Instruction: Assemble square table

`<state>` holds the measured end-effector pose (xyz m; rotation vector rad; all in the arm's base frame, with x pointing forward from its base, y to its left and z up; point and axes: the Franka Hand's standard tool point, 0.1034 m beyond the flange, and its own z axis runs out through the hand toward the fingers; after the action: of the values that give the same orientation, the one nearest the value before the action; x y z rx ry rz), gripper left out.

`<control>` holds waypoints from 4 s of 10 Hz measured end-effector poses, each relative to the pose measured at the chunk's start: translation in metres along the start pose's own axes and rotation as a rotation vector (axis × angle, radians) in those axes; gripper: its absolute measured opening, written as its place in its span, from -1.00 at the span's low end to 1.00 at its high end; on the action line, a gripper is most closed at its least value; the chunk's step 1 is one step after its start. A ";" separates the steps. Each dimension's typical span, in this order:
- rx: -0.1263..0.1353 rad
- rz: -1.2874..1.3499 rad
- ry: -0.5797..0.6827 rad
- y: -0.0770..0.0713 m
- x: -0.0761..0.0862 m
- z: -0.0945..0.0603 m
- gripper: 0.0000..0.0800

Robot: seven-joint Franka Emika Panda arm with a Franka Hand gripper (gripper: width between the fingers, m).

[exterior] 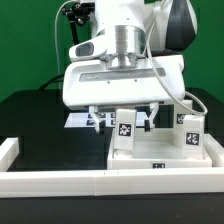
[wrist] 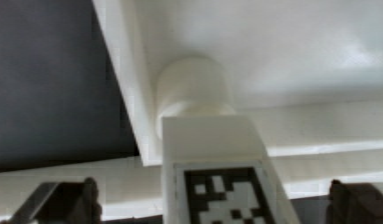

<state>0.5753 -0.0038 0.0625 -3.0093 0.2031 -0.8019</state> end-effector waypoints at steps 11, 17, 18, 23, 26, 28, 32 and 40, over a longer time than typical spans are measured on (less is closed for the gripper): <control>0.098 0.030 -0.362 -0.001 0.014 -0.014 0.62; 0.108 0.020 -0.397 0.002 0.018 -0.012 0.35; 0.108 0.020 -0.397 0.002 0.018 -0.012 0.02; 0.106 0.037 -0.398 0.002 0.018 -0.012 -0.27; 0.096 0.117 -0.401 0.001 0.018 -0.012 -0.27; 0.076 0.249 -0.407 -0.001 0.018 -0.012 -0.27; 0.006 0.610 -0.422 -0.006 0.017 -0.012 -0.27; -0.104 1.213 -0.448 -0.005 0.016 -0.008 -0.27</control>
Offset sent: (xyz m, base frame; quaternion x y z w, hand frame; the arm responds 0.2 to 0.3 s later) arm -0.0044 -0.0103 0.0247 -0.0129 -0.0326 -0.0022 0.9994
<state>0.5856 -0.0013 0.0780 -2.2955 1.7726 0.0160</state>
